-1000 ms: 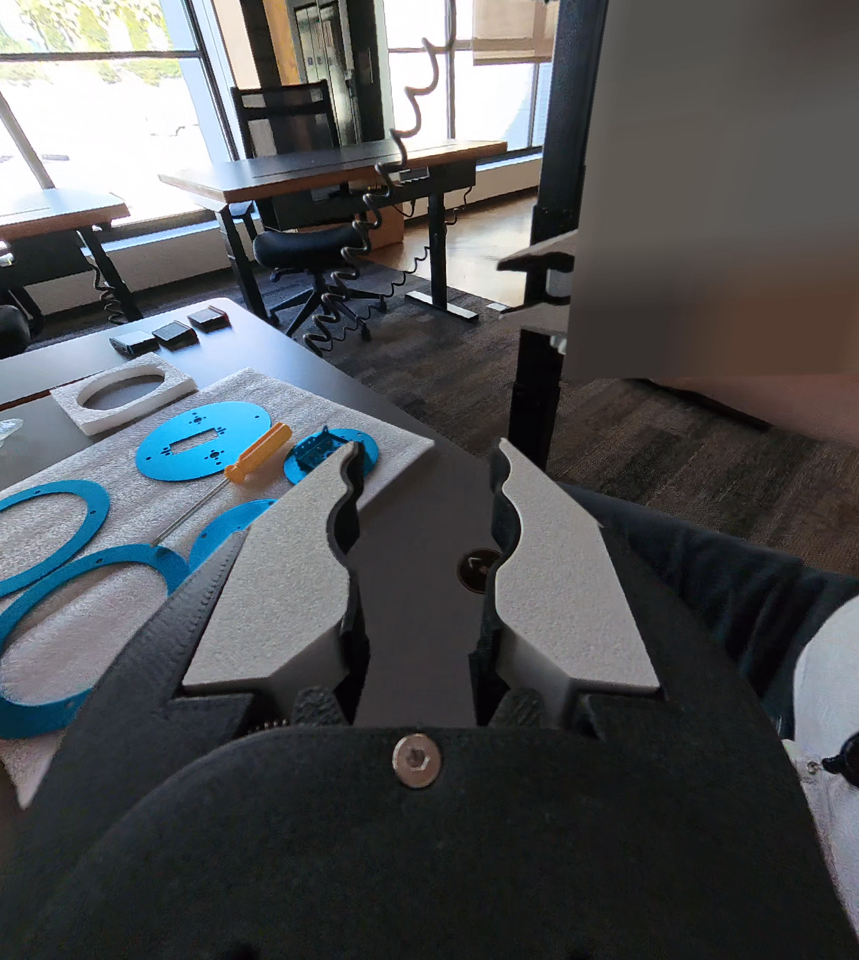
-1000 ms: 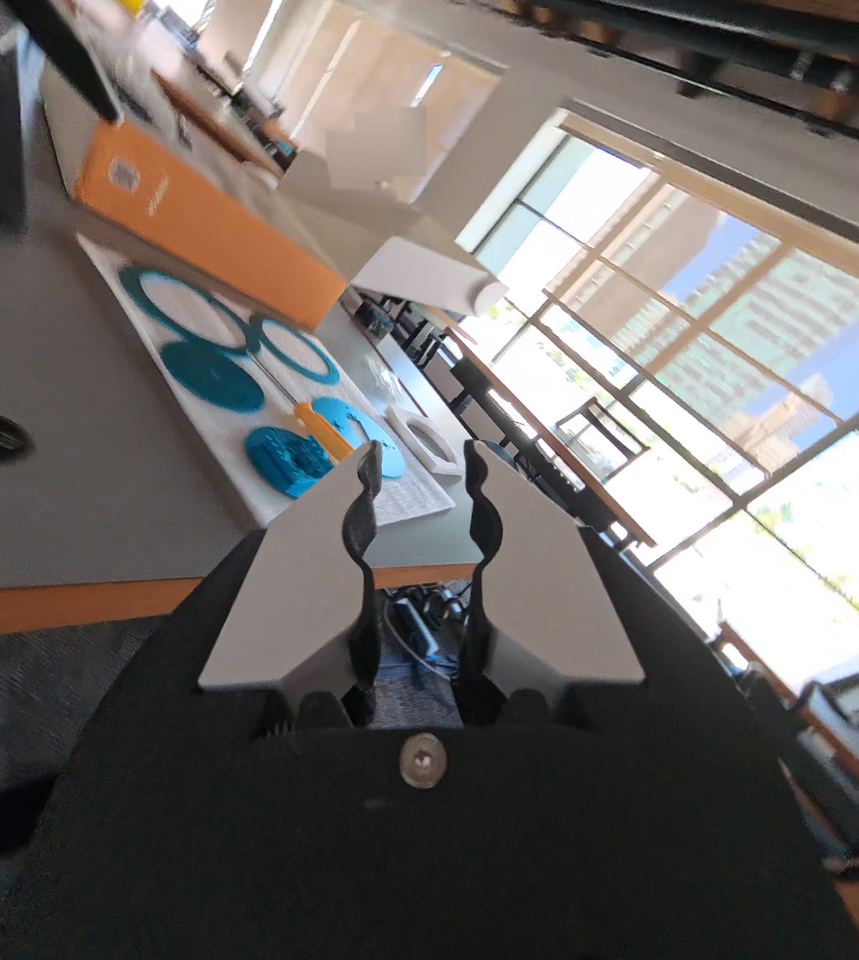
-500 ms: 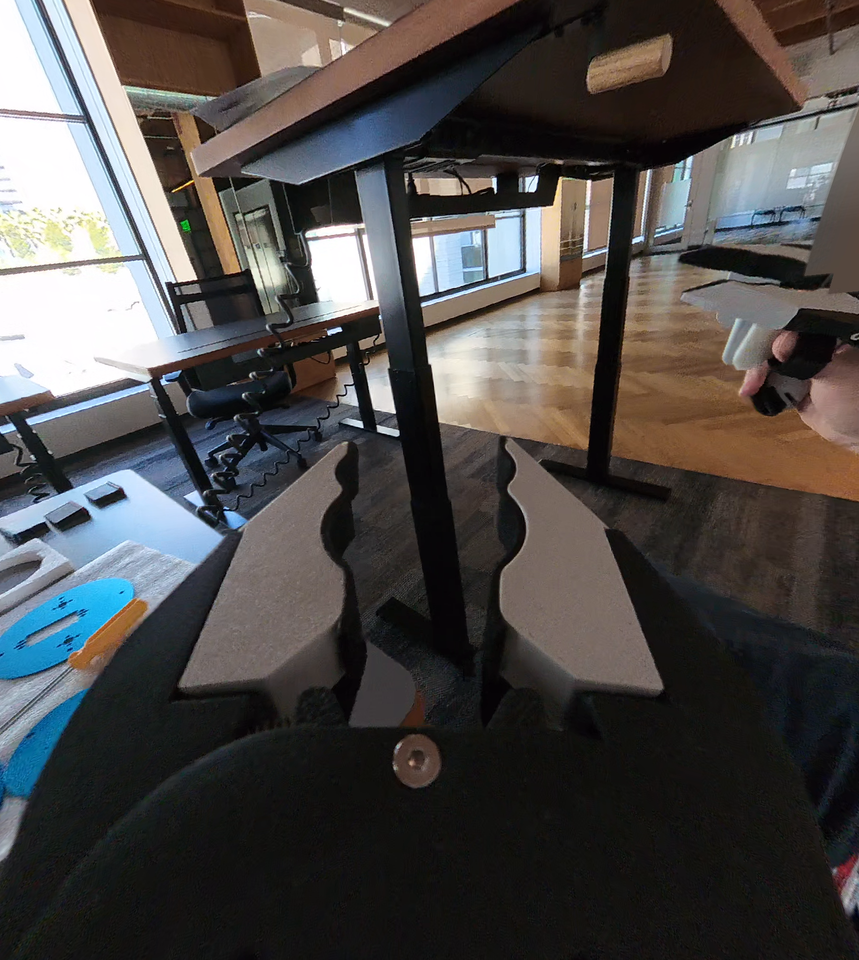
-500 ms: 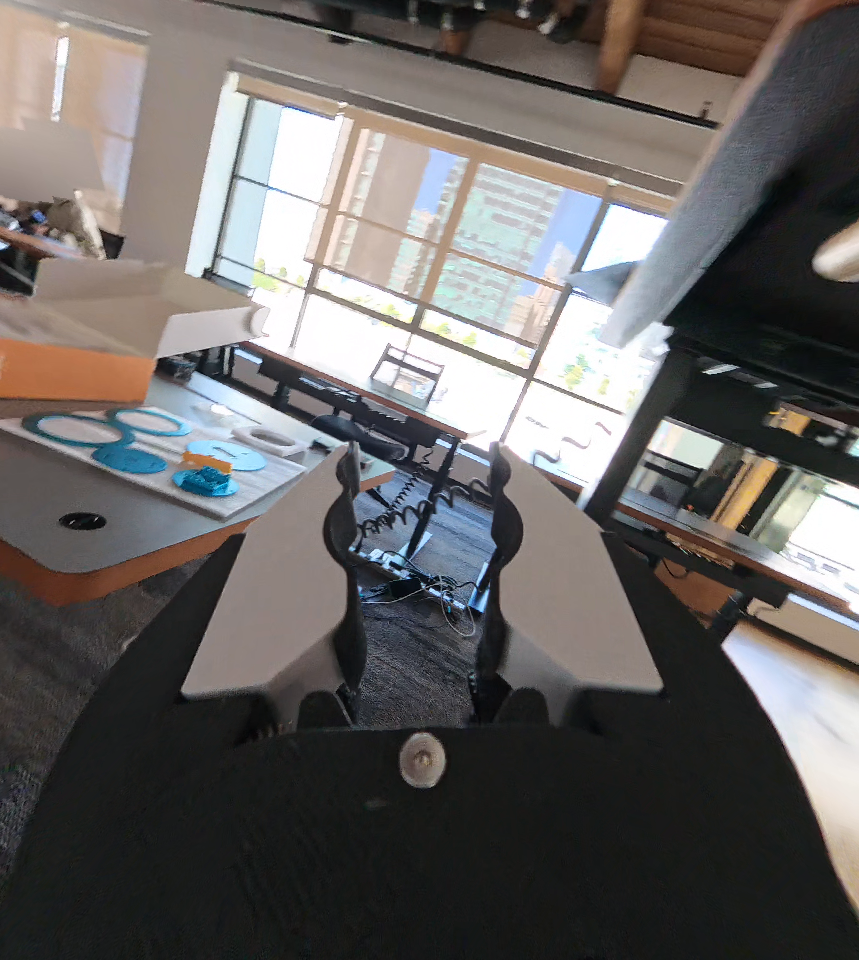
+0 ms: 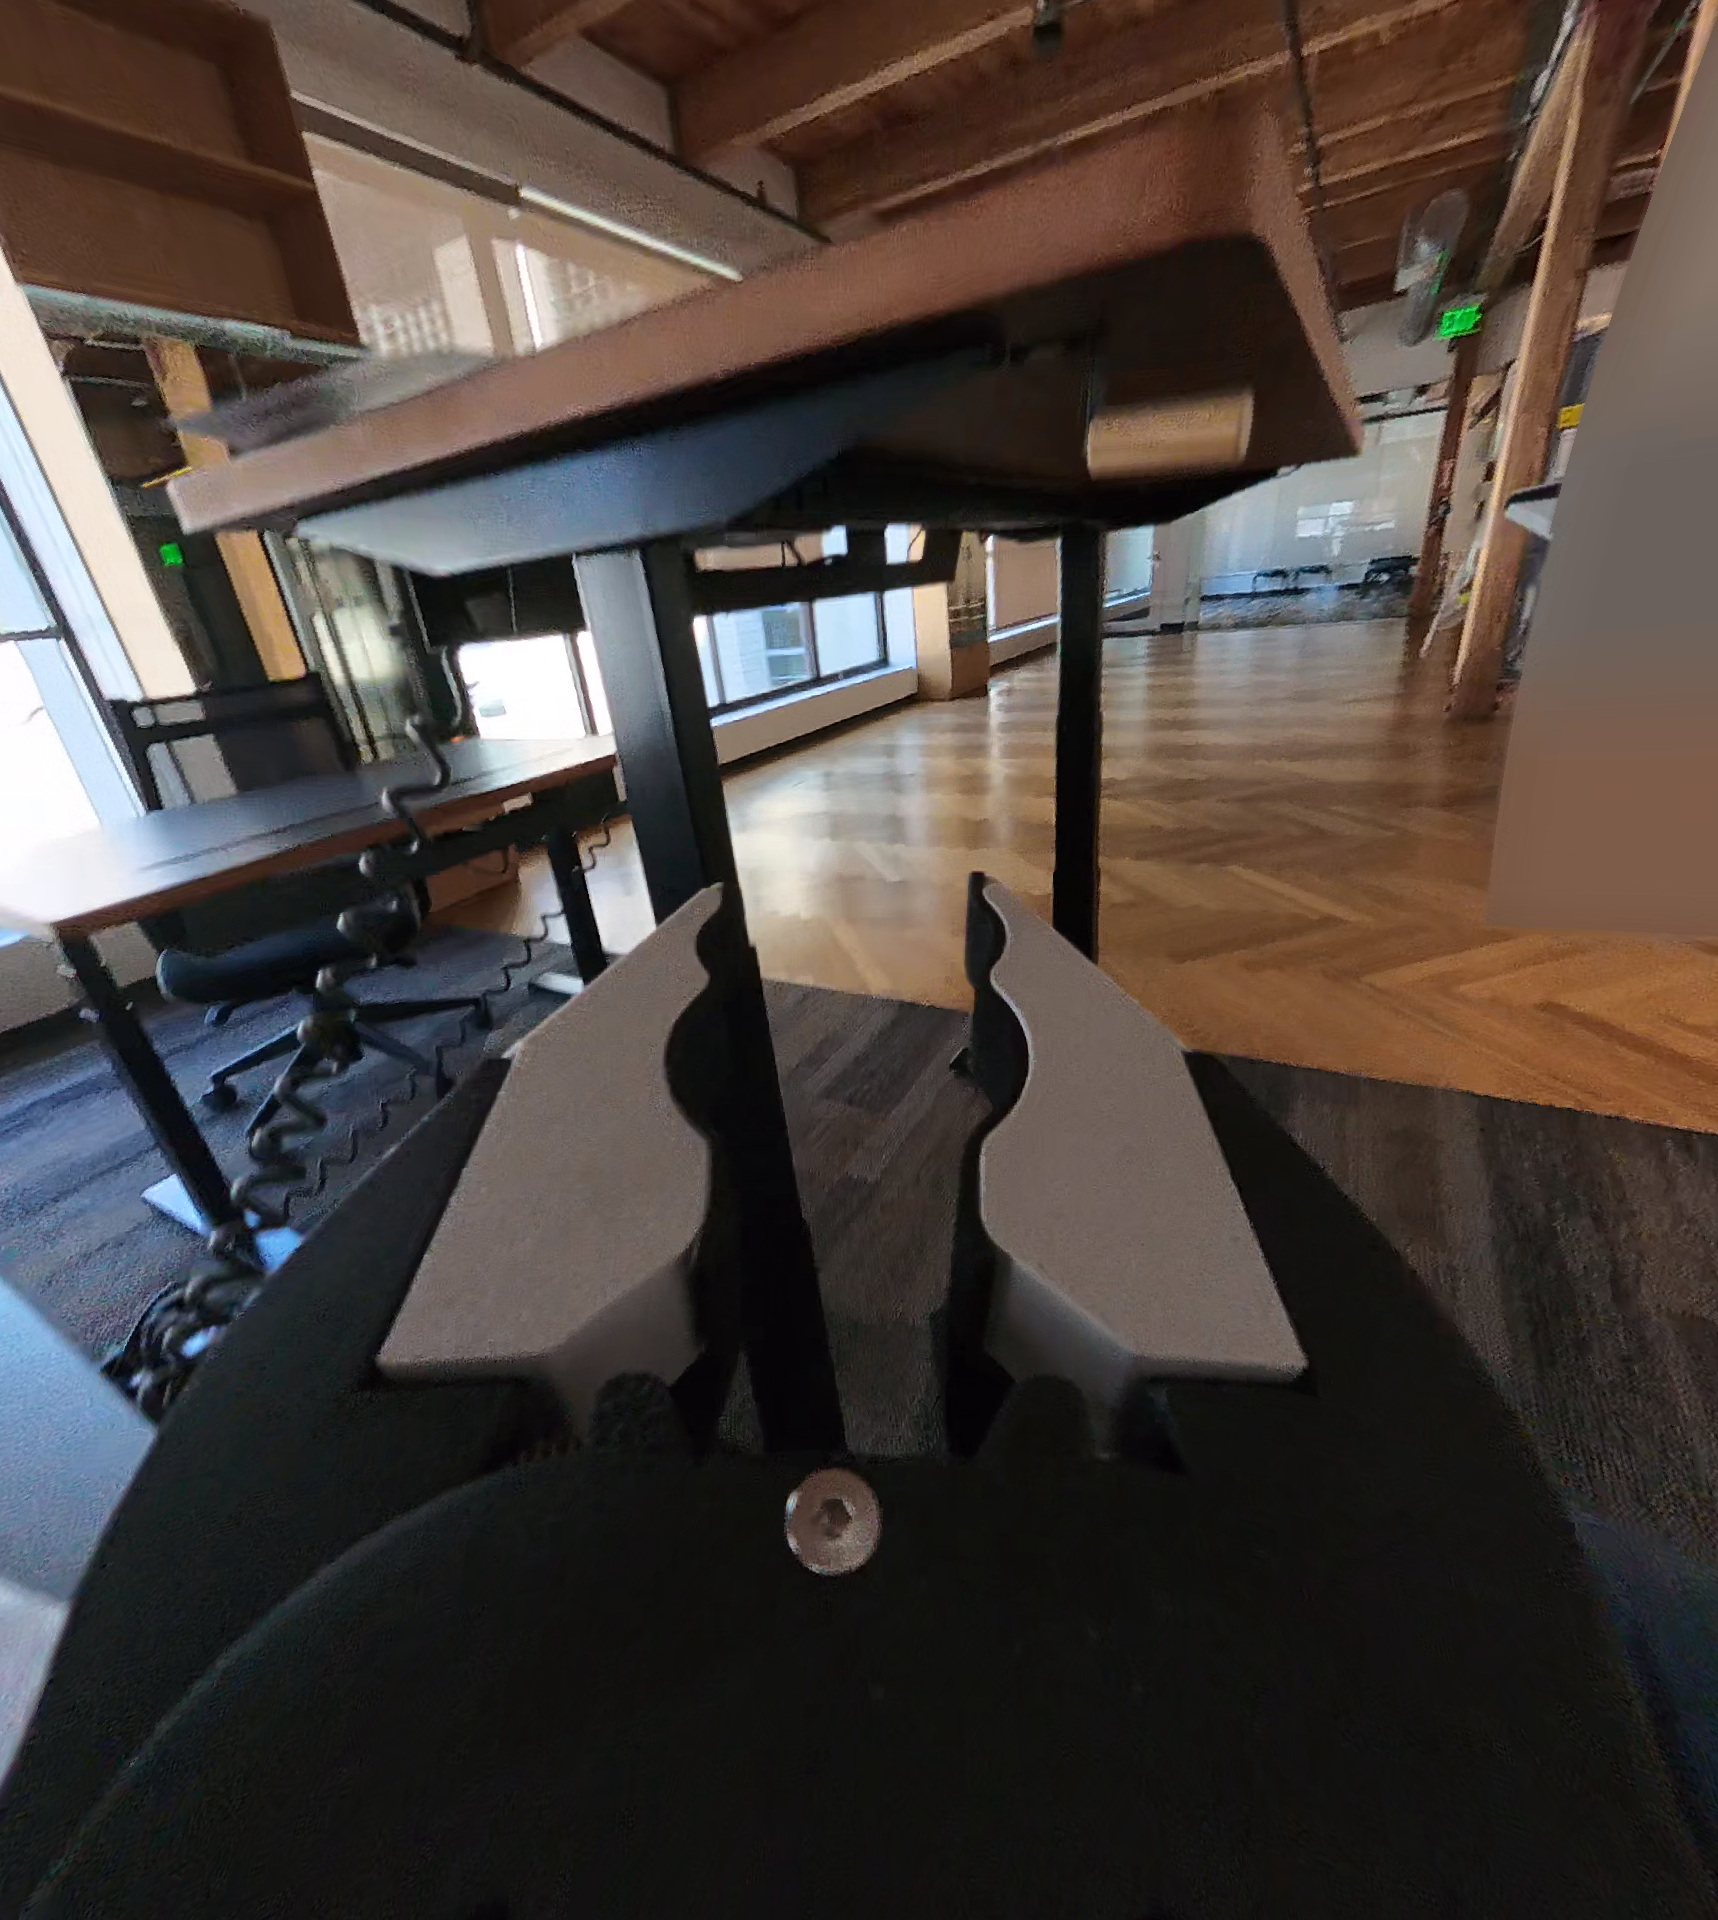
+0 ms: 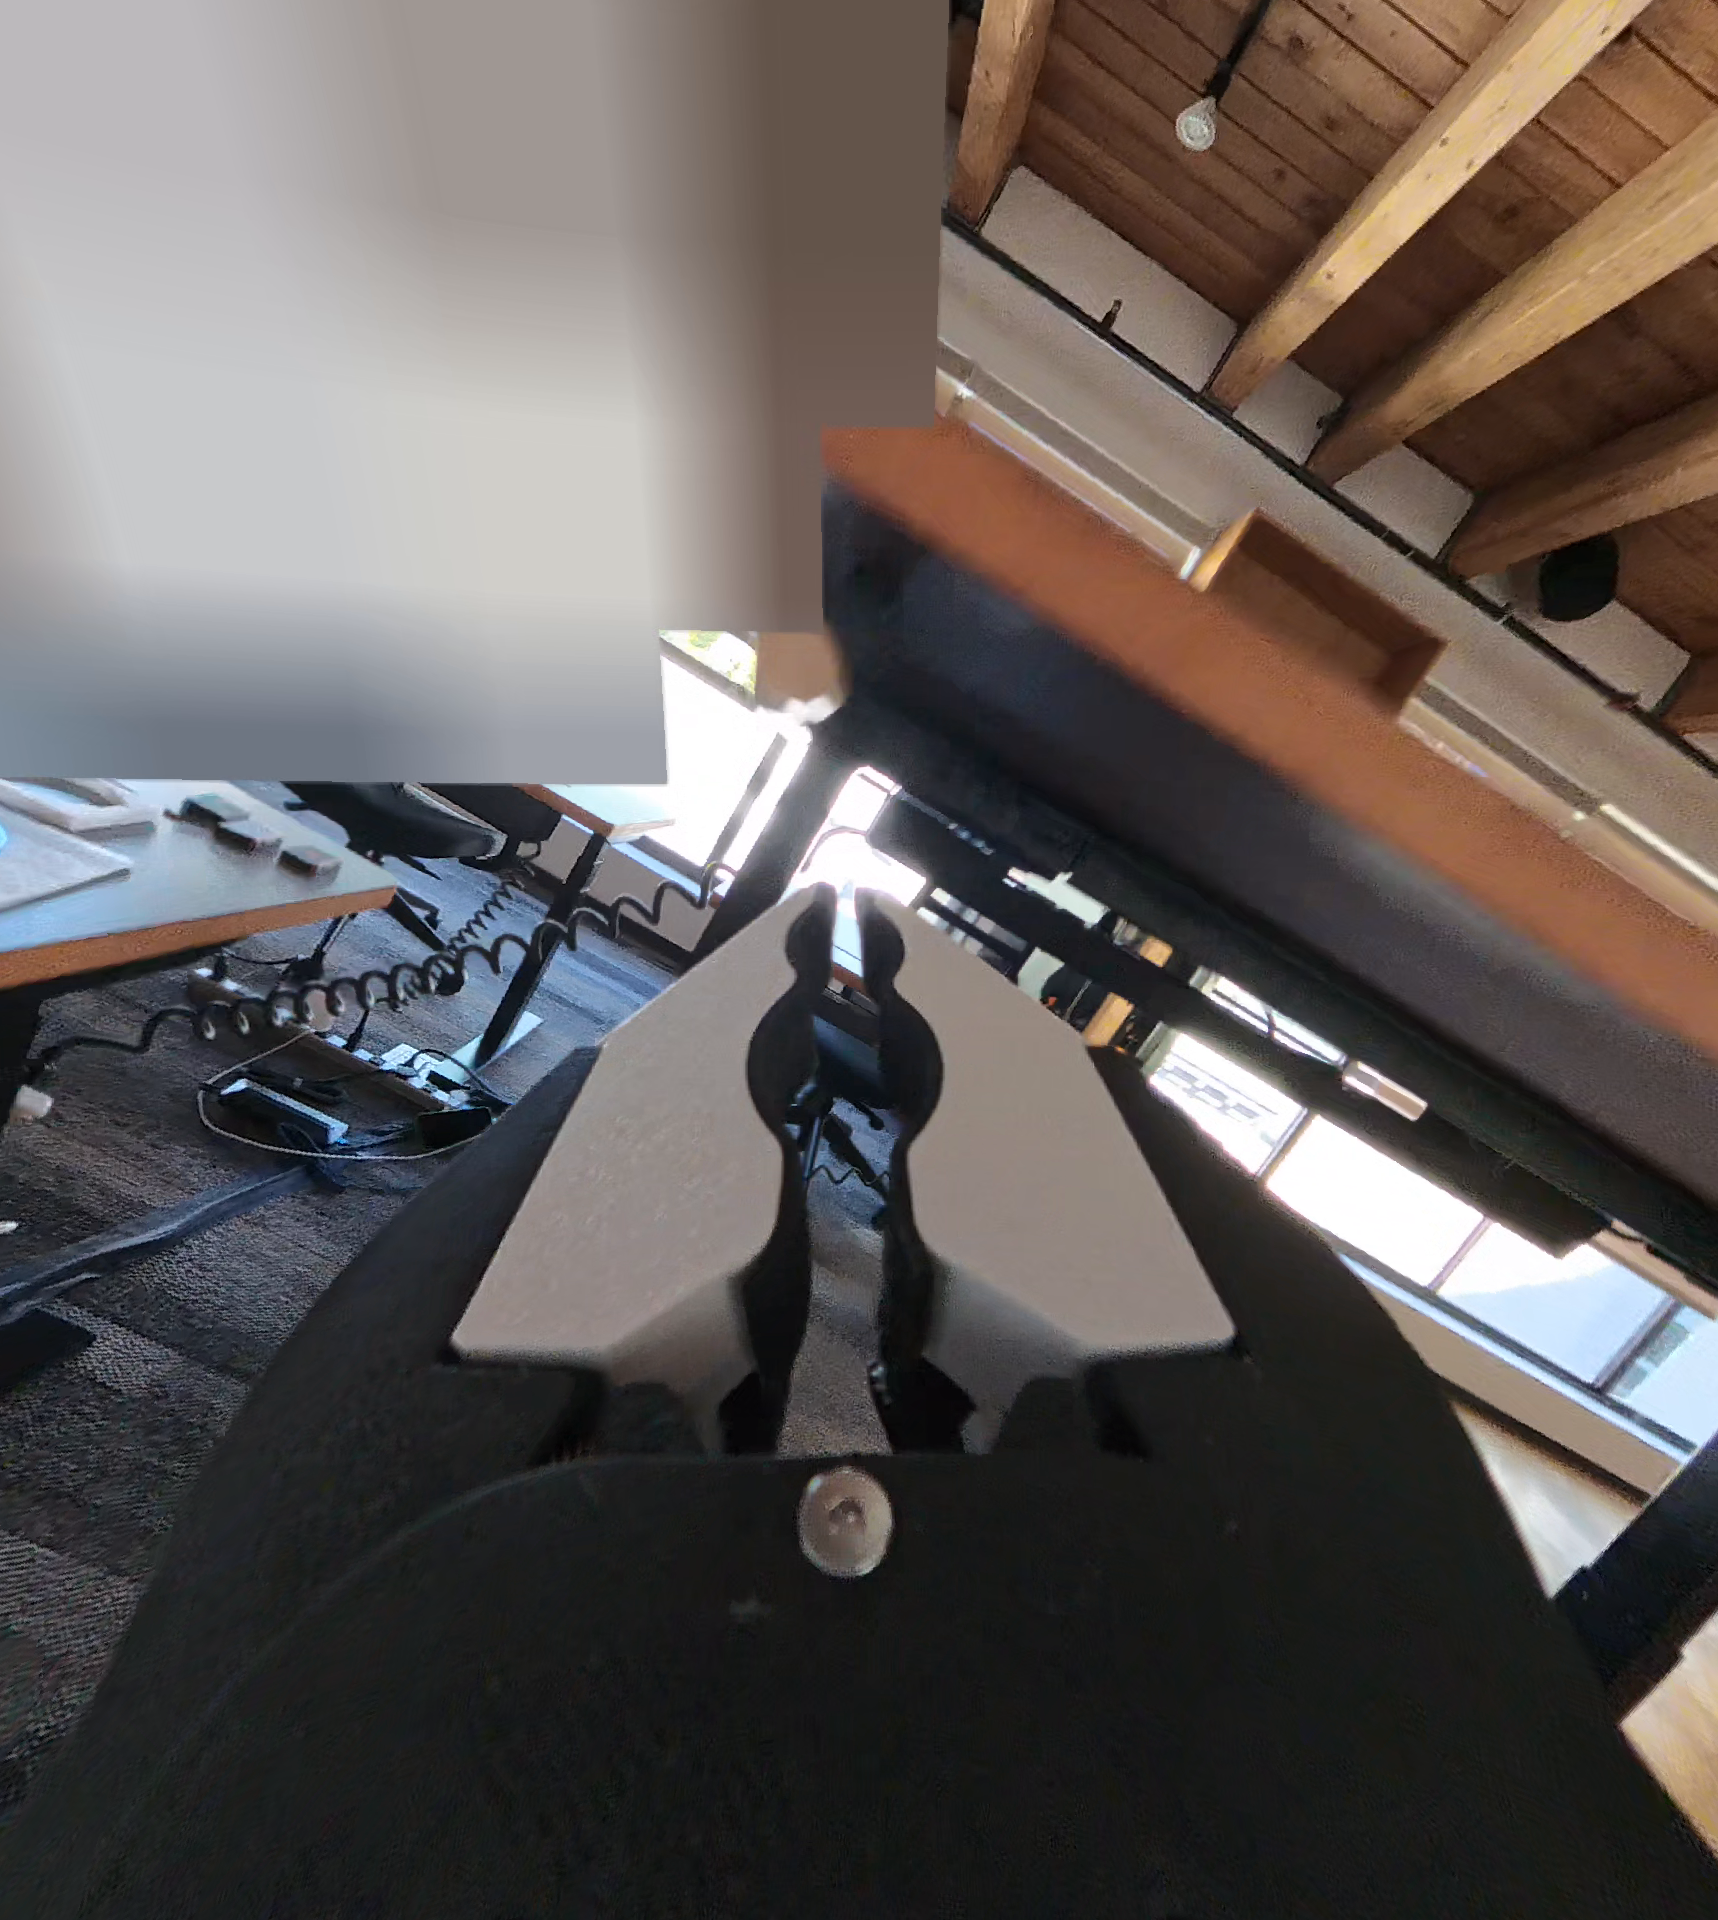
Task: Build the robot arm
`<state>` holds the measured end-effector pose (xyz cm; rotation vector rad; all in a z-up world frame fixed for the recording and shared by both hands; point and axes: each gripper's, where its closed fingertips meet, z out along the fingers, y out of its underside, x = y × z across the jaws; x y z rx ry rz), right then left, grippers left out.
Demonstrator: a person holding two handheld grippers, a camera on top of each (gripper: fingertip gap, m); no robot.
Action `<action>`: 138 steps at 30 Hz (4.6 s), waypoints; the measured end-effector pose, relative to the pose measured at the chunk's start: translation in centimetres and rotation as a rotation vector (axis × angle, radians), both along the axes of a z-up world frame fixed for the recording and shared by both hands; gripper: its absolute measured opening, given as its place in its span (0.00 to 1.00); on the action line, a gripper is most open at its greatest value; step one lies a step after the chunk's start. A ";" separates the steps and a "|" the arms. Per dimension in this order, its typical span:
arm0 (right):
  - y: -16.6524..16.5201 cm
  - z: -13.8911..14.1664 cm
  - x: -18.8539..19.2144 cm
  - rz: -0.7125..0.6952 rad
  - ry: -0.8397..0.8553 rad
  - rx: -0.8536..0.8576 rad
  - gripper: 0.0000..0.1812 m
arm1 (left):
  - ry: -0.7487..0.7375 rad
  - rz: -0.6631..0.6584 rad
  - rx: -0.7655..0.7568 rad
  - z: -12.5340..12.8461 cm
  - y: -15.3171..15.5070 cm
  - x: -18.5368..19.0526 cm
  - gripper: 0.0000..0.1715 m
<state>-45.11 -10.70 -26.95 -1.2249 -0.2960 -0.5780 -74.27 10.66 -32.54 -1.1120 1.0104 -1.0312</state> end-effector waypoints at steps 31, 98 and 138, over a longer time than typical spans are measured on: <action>16.7 13.0 24.5 0.190 0.042 -1.461 0.11 | 0.212 -0.365 -0.153 36.1 -3.3 18.4 0.27; 14.8 16.3 21.9 0.112 0.019 -1.307 0.02 | 0.878 -1.083 0.291 18.9 1.8 53.3 0.10; 17.5 14.6 22.6 0.225 0.047 -1.256 0.02 | 0.939 -1.048 0.224 18.8 2.9 49.9 0.07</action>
